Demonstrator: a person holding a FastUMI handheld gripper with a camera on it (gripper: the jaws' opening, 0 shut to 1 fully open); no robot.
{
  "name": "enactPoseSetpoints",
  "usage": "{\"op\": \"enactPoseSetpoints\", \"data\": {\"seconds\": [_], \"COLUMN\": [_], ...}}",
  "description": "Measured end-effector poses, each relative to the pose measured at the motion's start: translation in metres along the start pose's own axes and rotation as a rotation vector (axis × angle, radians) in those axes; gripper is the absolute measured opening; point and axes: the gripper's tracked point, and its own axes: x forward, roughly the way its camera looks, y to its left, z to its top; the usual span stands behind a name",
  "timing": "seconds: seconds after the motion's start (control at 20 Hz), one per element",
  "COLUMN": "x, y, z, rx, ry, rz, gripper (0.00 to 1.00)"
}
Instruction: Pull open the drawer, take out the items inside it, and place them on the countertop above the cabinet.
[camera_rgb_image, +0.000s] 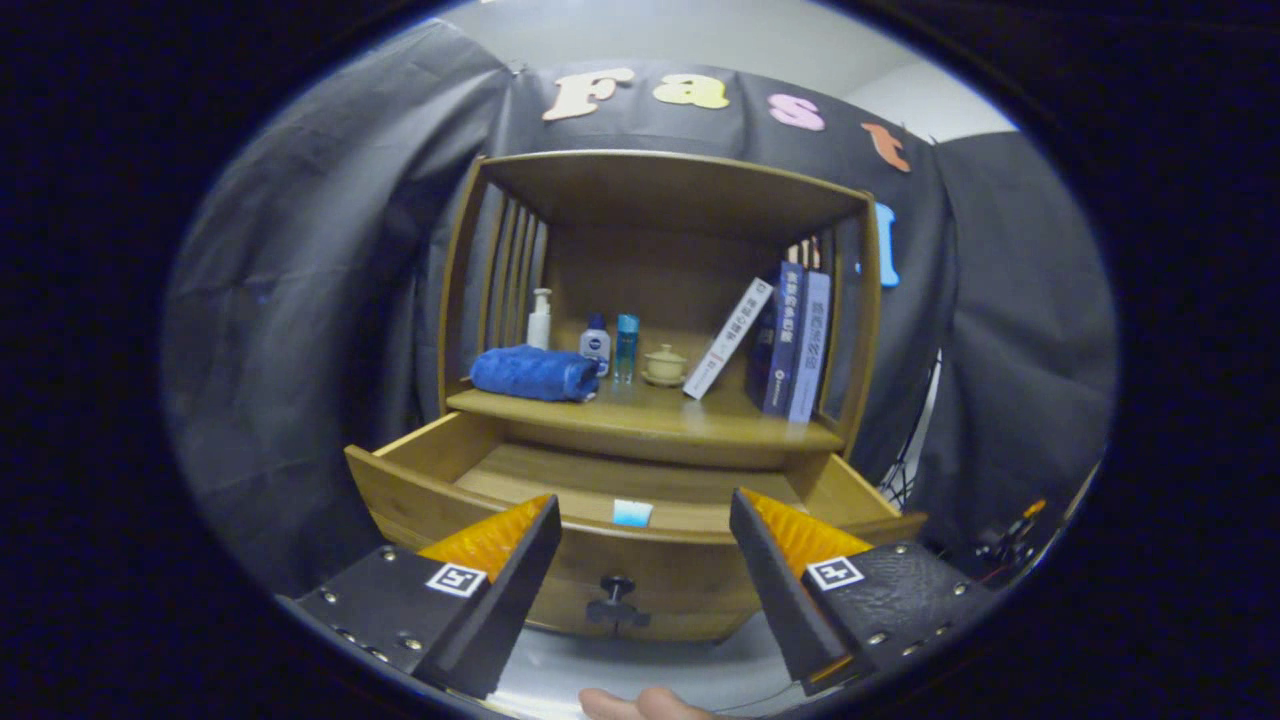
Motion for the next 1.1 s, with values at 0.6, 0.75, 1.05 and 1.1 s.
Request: {"op": "enactPoseSetpoints", "data": {"seconds": [0.6, 0.75, 1.05, 1.1], "x": [0.138, 0.155, 0.164, 0.161], "y": [0.022, 0.018, 0.012, 0.013], "z": [-0.060, -0.106, -0.156, -0.161], "rx": [0.171, 0.189, 0.276, 0.303], "ry": [0.627, 0.859, 1.138, 1.191], "rz": [0.038, 0.013, 0.024, 0.028], "gripper": [0.99, 0.99, 0.87, 0.85]}}
